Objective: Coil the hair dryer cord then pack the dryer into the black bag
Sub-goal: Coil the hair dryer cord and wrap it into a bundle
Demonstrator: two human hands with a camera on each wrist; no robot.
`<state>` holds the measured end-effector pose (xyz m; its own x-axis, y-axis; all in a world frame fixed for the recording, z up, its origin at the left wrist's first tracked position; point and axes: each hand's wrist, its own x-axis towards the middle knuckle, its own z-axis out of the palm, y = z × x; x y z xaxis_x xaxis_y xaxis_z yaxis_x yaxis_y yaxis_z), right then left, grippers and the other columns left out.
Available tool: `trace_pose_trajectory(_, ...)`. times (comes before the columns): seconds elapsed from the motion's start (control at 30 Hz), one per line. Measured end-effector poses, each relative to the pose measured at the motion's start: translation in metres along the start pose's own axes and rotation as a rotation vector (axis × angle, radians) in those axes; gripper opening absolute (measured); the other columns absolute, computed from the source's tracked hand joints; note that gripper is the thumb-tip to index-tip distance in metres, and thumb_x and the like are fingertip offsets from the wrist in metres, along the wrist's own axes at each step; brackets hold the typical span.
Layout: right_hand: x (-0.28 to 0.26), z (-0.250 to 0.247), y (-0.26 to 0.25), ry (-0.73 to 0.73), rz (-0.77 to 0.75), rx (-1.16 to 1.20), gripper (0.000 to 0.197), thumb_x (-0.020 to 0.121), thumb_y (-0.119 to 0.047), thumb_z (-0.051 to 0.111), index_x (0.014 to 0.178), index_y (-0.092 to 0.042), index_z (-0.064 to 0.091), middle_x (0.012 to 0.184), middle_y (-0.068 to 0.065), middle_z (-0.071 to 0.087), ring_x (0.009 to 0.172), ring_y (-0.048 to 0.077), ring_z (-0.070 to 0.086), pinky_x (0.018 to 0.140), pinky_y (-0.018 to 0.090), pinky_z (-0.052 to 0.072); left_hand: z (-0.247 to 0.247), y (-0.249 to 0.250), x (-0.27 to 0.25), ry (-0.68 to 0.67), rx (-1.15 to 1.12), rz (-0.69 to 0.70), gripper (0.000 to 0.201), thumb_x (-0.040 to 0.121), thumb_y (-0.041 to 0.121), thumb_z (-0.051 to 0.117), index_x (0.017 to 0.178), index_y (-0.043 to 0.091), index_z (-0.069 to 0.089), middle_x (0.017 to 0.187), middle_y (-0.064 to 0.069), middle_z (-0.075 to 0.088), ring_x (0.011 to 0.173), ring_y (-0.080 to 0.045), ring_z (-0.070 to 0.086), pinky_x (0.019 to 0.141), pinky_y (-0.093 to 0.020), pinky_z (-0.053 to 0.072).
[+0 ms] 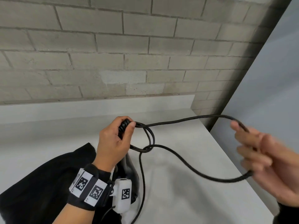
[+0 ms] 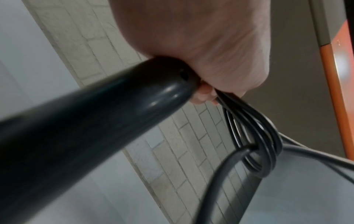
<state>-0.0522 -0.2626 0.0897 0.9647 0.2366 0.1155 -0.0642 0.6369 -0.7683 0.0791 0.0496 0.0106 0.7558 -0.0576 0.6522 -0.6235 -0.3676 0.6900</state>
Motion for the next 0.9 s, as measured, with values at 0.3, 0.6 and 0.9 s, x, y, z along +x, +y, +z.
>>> trace_pose_trajectory(0.3,-0.020,-0.047,0.032,0.525,0.202,-1.125,0.063,0.054,-0.066,0.082,0.079,-0.009,0.069,0.058,0.007,0.055,0.050,0.017,0.045,0.049,0.017,0.038,-0.012,0.001,-0.009,-0.018,0.078,0.004,0.030,0.093,0.042,0.053,0.098,0.016,0.066,0.074,0.003,0.065,0.064,-0.017,0.060,0.060,-0.029,0.048)
trace_pose_trajectory(0.6,0.023,0.038,0.135,0.507,-0.774,-1.499,0.010,0.085,-0.016,0.061,0.094,-0.012,0.060,0.094,-0.001,0.058,0.088,0.010,0.053,0.080,0.013,0.041,-0.012,0.006,-0.013,-0.010,0.102,0.005,0.033,0.094,0.046,0.050,0.100,0.017,0.064,0.069,0.006,0.063,0.054,-0.010,0.060,0.054,-0.033,0.052)
trace_pose_trajectory(0.9,0.081,0.045,0.177,0.117,-0.493,-1.970,0.046,0.080,-0.006,0.076,0.121,-0.017,0.059,0.119,0.002,0.056,0.097,0.018,0.050,0.076,0.019,0.036,-0.016,0.005,-0.013,-0.033,0.136,0.062,0.032,0.095,0.043,0.050,0.102,0.015,0.064,0.072,0.007,0.063,0.062,-0.010,0.060,0.058,-0.026,0.048)
